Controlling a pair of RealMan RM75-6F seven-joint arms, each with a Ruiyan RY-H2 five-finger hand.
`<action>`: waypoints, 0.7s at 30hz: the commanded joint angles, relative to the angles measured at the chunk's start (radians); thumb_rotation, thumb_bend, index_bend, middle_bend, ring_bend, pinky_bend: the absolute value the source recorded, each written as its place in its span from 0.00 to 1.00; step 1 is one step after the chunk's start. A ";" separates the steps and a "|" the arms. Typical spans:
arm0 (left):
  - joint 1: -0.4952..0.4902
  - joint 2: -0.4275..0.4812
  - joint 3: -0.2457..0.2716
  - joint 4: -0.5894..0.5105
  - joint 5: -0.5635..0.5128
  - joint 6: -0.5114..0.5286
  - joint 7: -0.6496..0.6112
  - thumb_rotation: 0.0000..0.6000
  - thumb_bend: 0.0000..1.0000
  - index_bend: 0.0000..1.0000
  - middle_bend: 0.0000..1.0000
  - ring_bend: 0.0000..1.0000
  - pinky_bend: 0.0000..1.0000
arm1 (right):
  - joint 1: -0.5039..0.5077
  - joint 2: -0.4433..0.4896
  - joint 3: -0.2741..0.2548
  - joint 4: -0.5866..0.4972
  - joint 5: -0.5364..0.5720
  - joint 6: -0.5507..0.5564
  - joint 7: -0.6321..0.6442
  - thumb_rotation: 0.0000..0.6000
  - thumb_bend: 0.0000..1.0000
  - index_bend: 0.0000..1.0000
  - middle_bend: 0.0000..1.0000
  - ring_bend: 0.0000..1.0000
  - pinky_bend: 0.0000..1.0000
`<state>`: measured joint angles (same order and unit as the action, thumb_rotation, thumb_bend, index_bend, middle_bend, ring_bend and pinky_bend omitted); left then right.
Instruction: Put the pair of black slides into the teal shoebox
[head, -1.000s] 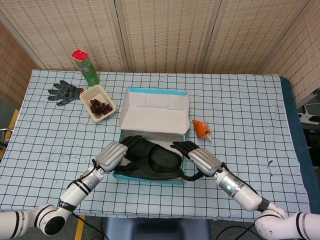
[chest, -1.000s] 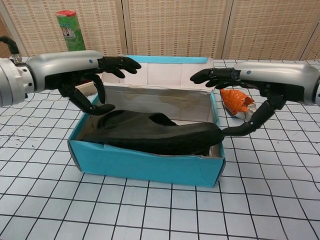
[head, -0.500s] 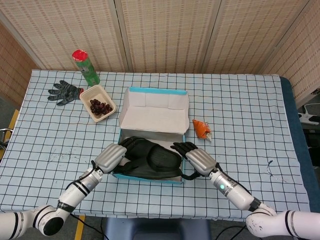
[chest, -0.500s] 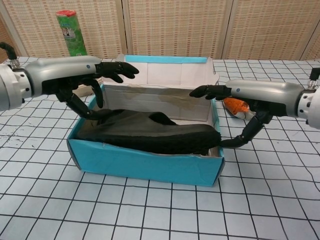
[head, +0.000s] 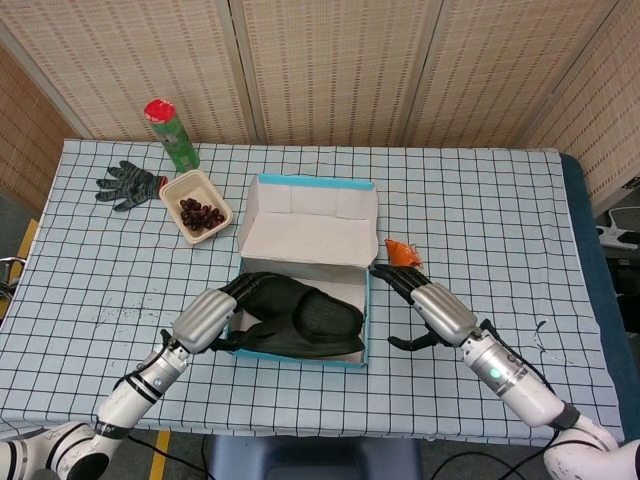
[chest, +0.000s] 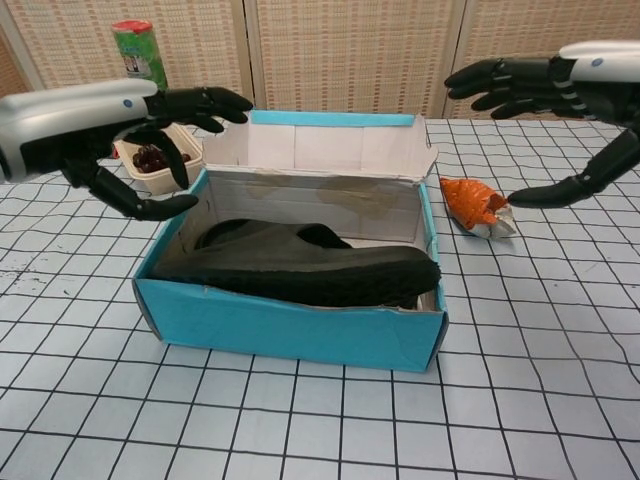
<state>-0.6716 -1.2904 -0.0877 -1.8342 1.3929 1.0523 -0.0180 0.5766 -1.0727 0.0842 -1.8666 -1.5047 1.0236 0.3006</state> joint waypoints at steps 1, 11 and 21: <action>0.021 -0.043 0.033 0.052 0.035 0.019 0.021 1.00 0.44 0.00 0.00 0.01 0.30 | -0.096 -0.018 -0.026 0.047 -0.113 0.185 -0.138 1.00 0.14 0.00 0.00 0.00 0.00; 0.052 -0.138 0.055 0.140 0.089 0.065 0.023 1.00 0.42 0.00 0.00 0.00 0.23 | -0.190 -0.094 -0.017 0.091 -0.173 0.378 -0.313 1.00 0.14 0.00 0.00 0.00 0.00; 0.073 -0.143 0.032 0.101 0.131 0.127 -0.041 0.97 0.37 0.00 0.00 0.00 0.20 | -0.180 -0.089 -0.031 0.103 -0.139 0.307 -0.289 1.00 0.14 0.00 0.00 0.00 0.00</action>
<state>-0.5992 -1.4282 -0.0529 -1.7285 1.5210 1.1773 -0.0564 0.3955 -1.1610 0.0543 -1.7639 -1.6437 1.3318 0.0104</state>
